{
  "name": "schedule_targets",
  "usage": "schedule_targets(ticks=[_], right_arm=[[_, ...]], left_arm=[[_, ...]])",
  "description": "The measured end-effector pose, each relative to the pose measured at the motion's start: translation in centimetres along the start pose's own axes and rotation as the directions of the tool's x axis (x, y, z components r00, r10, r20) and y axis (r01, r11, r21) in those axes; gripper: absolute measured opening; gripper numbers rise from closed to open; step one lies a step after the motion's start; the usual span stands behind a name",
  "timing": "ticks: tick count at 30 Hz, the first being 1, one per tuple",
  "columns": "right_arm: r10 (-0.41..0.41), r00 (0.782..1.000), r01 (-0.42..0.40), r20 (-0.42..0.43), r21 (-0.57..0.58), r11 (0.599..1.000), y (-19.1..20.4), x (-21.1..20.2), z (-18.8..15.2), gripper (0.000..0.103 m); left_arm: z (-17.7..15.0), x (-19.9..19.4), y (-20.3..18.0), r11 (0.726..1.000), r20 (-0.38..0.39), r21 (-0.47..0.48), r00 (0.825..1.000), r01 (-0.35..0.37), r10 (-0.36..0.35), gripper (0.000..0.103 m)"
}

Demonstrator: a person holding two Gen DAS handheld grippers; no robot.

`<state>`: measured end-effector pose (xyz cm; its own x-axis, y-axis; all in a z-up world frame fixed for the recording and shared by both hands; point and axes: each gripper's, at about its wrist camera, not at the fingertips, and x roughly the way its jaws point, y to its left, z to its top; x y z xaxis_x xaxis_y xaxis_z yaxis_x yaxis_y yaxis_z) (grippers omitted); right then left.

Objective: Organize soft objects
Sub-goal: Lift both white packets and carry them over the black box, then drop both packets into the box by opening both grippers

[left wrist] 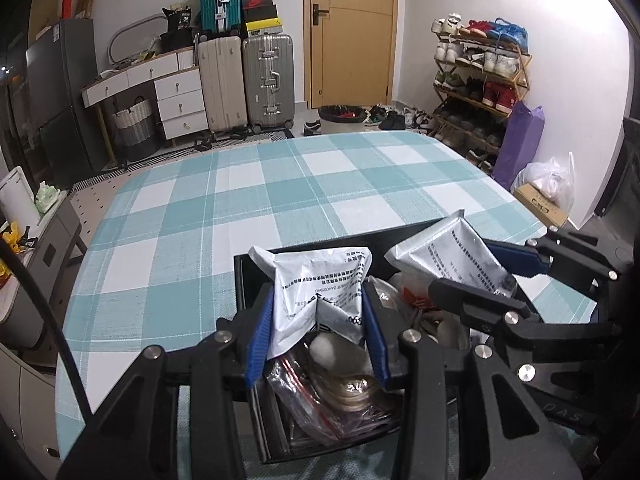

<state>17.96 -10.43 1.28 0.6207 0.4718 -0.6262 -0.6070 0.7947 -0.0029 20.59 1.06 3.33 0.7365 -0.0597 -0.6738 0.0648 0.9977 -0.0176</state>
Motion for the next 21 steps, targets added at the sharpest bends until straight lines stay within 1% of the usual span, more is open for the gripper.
schedule_targets(ticks=[6, 10, 12, 13, 16, 17, 18, 19, 21], right_arm=[[-0.003, 1.000, 0.003, -0.006, -0.014, 1.000, 0.0, 0.3, 0.1, 0.037], [0.004, 1.000, -0.004, 0.005, -0.040, 0.999, 0.1, -0.2, 0.2, 0.042], [0.000, 1.000, 0.001, 0.016, -0.040, 0.999, -0.1, -0.6, 0.3, 0.051], [0.004, 1.000, -0.003, 0.029, -0.038, 0.999, -0.3, -1.1, 0.3, 0.053], [0.006, 0.999, -0.004, 0.051, -0.038, 0.999, -0.6, -2.4, 0.2, 0.066], [0.004, 0.998, -0.002, 0.060, -0.032, 0.999, -0.7, -2.8, 0.1, 0.074], [0.002, 0.998, 0.000, 0.069, -0.025, 1.000, -0.8, -3.3, 0.0, 0.084], [-0.002, 0.997, 0.003, 0.081, -0.014, 1.000, -1.0, -3.9, -0.2, 0.088], [-0.004, 0.995, 0.003, 0.095, 0.002, 1.000, -1.2, -4.7, -0.5, 0.096]], left_arm=[[-0.2, 0.2, 0.1, 1.000, -0.011, 0.000, 1.000, 0.002, -0.002, 0.042], [-0.2, 0.0, 0.0, 1.000, -0.023, 0.012, 1.000, -0.002, 0.002, 0.051], [-0.3, -0.3, -0.1, 1.000, -0.031, 0.019, 0.999, 0.015, -0.014, 0.057], [-0.3, -0.5, -0.2, 1.000, -0.033, 0.025, 0.999, 0.019, -0.018, 0.061], [-0.5, -1.4, -0.3, 0.999, -0.023, 0.035, 0.999, 0.023, -0.022, 0.065], [-0.6, -1.8, -0.3, 0.999, -0.012, 0.038, 1.000, 0.019, -0.019, 0.066], [-0.7, -2.2, -0.3, 0.999, -0.005, 0.039, 1.000, 0.018, -0.018, 0.072], [-0.7, -2.5, -0.3, 0.999, 0.003, 0.040, 1.000, 0.016, -0.016, 0.082], [-1.0, -3.7, -0.2, 0.999, 0.043, 0.034, 0.999, 0.001, -0.003, 0.093]])
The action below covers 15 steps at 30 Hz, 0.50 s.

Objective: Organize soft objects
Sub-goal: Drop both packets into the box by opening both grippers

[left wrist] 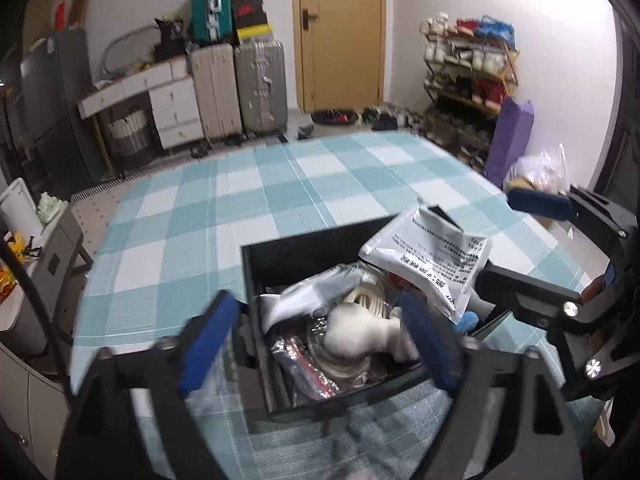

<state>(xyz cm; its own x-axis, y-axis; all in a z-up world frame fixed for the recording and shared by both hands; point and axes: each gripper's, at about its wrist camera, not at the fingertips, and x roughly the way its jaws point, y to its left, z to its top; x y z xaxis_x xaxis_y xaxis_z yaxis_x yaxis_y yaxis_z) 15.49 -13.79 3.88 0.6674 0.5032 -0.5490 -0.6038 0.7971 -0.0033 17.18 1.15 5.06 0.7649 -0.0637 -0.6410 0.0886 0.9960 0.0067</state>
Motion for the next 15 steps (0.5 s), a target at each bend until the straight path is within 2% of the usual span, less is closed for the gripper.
schedule_targets(ticks=[2, 4, 11, 15], right_arm=[[0.003, 1.000, -0.003, 0.017, 0.019, 1.000, -0.1, -1.0, -0.3, 0.102], [0.014, 0.999, -0.015, 0.033, 0.029, 0.999, 0.1, -1.8, -0.6, 0.102], [0.026, 0.996, -0.031, 0.090, 0.050, 0.998, 1.2, -3.9, -1.8, 0.102], [0.029, 0.995, -0.034, 0.095, 0.049, 0.998, 1.9, -4.7, -2.6, 0.102]], left_arm=[[-0.3, -0.8, 0.0, 1.000, 0.021, 0.001, 1.000, -0.013, 0.013, 0.098], [-0.7, -1.5, 0.1, 1.000, 0.040, -0.004, 0.999, -0.028, 0.029, 0.103], [-2.5, -3.4, 1.0, 0.998, 0.086, -0.058, 0.996, -0.026, 0.031, 0.103], [-3.8, -4.0, 1.7, 0.996, 0.098, -0.092, 0.995, -0.021, 0.030, 0.103]])
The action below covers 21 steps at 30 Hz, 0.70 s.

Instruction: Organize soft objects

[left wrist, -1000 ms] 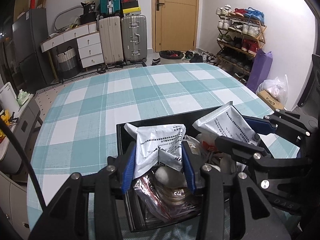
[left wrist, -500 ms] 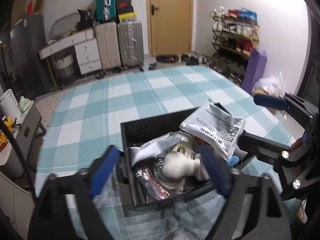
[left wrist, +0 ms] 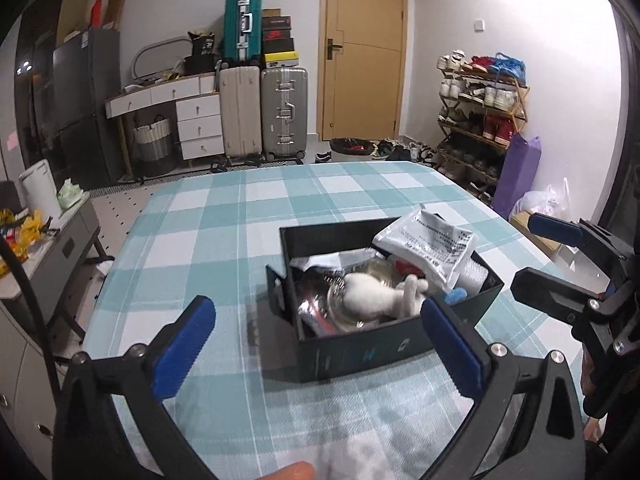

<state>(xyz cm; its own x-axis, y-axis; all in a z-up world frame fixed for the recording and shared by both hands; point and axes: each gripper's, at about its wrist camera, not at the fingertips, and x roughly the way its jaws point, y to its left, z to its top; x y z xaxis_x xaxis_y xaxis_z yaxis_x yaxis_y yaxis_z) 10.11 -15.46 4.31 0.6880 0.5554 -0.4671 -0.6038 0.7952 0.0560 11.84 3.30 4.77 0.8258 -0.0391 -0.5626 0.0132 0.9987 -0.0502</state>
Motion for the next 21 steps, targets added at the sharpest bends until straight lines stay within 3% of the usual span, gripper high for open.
schedule_targets(ticks=[8, 13, 21], right_arm=[[-0.047, 0.998, 0.047, 0.040, 0.011, 0.999, 0.7, -0.8, -1.3, 0.102], [-0.036, 0.997, 0.035, 0.068, 0.015, 0.999, 0.8, -1.2, -2.0, 0.102], [-0.024, 0.995, 0.023, 0.099, 0.012, 1.000, 0.9, -1.7, -2.6, 0.102]], left_arm=[[-2.1, -1.6, -0.1, 0.999, 0.042, 0.025, 0.999, -0.032, 0.031, 0.103], [-2.4, -2.2, 0.0, 0.999, 0.101, 0.002, 0.994, -0.049, 0.049, 0.103], [-2.8, -1.4, 0.0, 0.997, 0.099, 0.008, 0.992, -0.073, 0.072, 0.103]])
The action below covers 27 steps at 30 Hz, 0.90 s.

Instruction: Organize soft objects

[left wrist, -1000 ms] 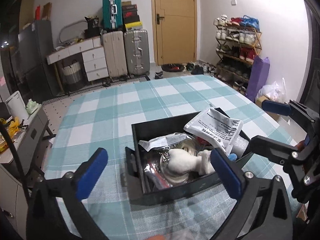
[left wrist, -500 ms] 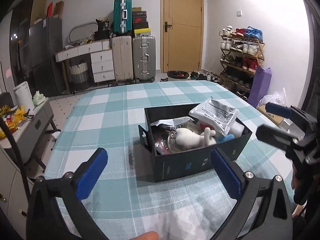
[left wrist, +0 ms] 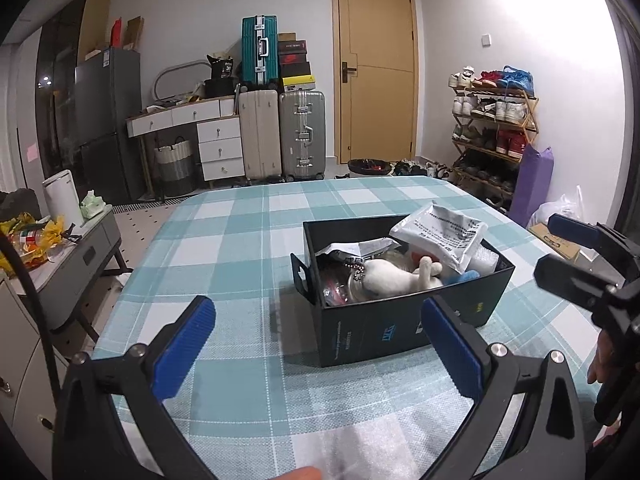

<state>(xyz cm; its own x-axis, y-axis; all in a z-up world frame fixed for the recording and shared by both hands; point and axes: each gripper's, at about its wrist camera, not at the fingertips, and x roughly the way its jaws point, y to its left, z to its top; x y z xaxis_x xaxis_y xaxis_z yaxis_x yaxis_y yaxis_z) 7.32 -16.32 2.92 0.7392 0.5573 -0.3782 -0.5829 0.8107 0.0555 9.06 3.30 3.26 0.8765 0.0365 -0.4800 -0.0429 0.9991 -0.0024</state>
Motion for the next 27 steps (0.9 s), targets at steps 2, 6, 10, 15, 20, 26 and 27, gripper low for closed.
schedule_targets(ticks=[2, 6, 10, 15, 20, 26, 27], right_arm=[[0.001, 1.000, -0.001, 0.006, 0.004, 1.000, -0.1, -0.1, -0.1, 0.102], [-0.009, 1.000, 0.009, 0.019, 0.005, 1.000, 0.0, -0.4, -0.2, 0.102], [-0.006, 1.000, 0.006, 0.021, 0.013, 1.000, -0.1, -0.4, -0.4, 0.102], [-0.005, 1.000, 0.005, 0.018, 0.013, 1.000, -0.1, -0.3, -0.7, 0.102], [-0.001, 1.000, 0.000, 0.020, 0.014, 1.000, 0.0, -0.2, -0.9, 0.102], [0.001, 1.000, -0.001, 0.012, 0.011, 1.000, 0.0, 0.2, -1.1, 0.102], [0.000, 1.000, 0.000, 0.011, 0.009, 1.000, 0.1, 0.3, -1.1, 0.102]], left_arm=[[-0.1, 0.2, 0.1, 1.000, -0.001, -0.008, 1.000, 0.000, 0.000, 0.103], [-0.3, 0.2, 0.0, 1.000, 0.004, 0.000, 1.000, -0.012, 0.012, 0.103], [-0.5, 0.1, -0.2, 1.000, 0.017, 0.002, 1.000, -0.013, 0.013, 0.103], [-0.6, -0.2, -0.1, 1.000, 0.037, -0.007, 0.999, -0.009, 0.010, 0.103], [-0.6, -0.4, -0.1, 1.000, 0.054, -0.009, 0.999, -0.006, 0.006, 0.103], [-0.6, -0.5, -0.1, 1.000, 0.064, -0.007, 0.998, -0.008, 0.008, 0.103], [-0.6, -0.5, -0.1, 1.000, 0.065, -0.007, 0.998, -0.008, 0.008, 0.103]])
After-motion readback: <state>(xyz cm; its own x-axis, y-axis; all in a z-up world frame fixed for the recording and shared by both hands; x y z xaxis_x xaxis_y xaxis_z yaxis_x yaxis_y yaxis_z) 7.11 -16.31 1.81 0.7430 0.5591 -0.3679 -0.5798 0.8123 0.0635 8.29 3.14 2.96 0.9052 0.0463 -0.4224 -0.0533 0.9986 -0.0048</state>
